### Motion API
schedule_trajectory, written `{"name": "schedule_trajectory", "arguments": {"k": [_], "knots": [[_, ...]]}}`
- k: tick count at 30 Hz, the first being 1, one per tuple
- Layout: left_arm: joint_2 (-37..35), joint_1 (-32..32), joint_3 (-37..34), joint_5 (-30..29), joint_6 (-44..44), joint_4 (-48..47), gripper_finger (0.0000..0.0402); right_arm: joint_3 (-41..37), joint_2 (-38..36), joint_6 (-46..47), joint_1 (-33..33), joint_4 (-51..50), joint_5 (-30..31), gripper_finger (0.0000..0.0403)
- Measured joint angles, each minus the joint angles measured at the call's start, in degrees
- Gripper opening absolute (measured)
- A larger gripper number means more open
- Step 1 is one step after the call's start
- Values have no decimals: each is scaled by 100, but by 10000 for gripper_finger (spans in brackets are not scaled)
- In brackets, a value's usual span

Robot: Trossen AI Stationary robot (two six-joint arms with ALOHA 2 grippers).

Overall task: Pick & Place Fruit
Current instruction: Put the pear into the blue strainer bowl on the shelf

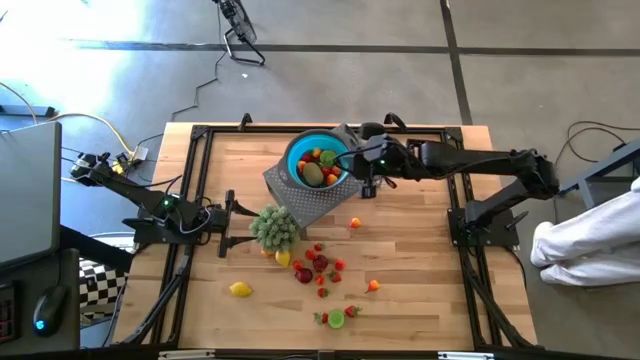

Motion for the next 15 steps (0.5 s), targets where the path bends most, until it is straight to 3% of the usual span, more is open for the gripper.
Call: {"name": "schedule_trajectory", "arguments": {"k": [4, 15], "knots": [[0, 0, -2, 0, 1, -1, 294, -3, -134, 579, 128, -501, -64, 3], [-2, 2, -2, 0, -1, -1, 294, 1, -152, 1206, 1075, -650, -29, 2]]}}
